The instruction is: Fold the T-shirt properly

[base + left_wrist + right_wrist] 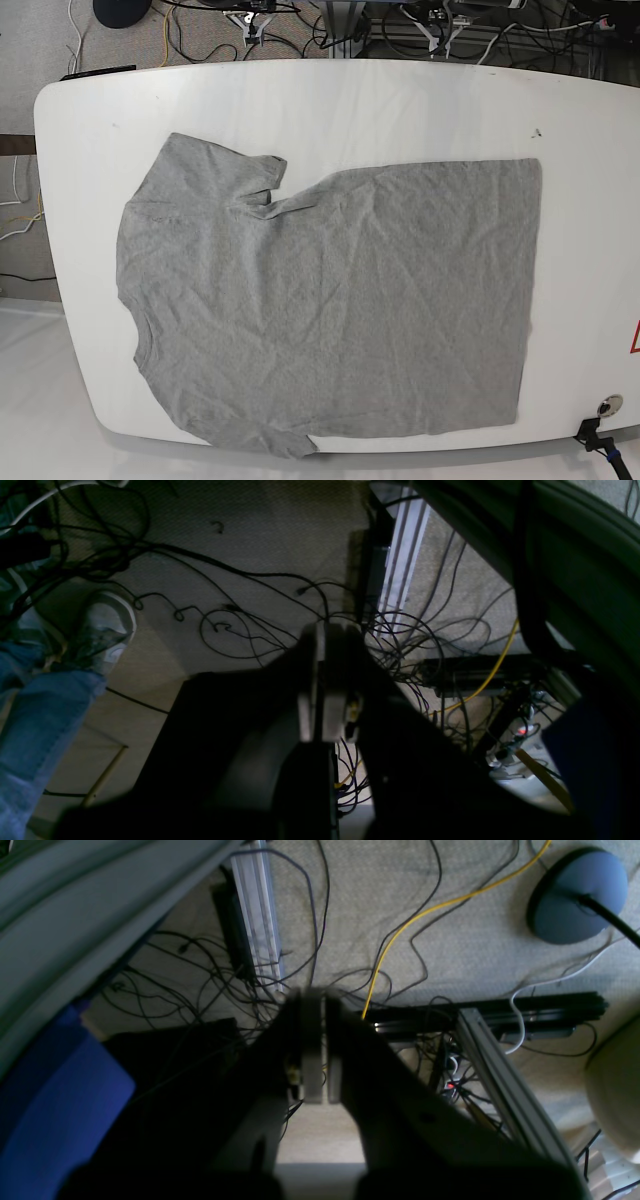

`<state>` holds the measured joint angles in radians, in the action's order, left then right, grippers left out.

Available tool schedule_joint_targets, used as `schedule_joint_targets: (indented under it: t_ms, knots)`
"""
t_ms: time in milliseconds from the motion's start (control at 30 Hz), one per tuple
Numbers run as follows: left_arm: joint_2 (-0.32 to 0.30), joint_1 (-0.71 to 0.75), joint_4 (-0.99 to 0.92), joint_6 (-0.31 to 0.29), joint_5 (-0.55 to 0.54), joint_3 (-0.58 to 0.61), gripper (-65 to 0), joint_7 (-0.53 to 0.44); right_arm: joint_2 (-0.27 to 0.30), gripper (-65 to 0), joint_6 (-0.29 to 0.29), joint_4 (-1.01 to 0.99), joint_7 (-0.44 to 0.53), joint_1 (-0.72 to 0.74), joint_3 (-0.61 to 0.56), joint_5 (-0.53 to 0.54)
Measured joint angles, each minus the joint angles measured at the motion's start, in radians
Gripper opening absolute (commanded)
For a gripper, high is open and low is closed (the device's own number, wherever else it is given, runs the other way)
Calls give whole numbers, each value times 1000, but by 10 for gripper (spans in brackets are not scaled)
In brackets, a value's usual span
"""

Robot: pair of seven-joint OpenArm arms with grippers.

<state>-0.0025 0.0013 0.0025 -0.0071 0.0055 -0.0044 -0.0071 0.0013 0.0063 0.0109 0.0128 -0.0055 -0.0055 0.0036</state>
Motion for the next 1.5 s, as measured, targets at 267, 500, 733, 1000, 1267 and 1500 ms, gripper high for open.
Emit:
schedule_joint_targets:
  t_ms: [267,500,733,1000,1267,1500]
  knots:
    - [-2,-1,11,0,-3,4,-650,-8,-10,-650,4,34,2,-4,10,-7]
    - [-3,-1,10,-1,-3,4,-650,-5,-10,-650,4,41,-10,-4,26,-7]
    - [-3,-1,6,-4,-3,3,-650,-9,-7,-650,4,47,-14,-3,31,-8]
    - [-15,-2,7,-43,-3,-1,-650,-8,44,-650,12,54,-13,0,45,-23]
    - [-50,36,14,-47,-3,0,-650,-69,90,-650,5,47,-16,-10,48,-26]
    - [-73,79,47,-34,-3,0,-650,-76,114,-650,13,47,-18,-32,48,-14]
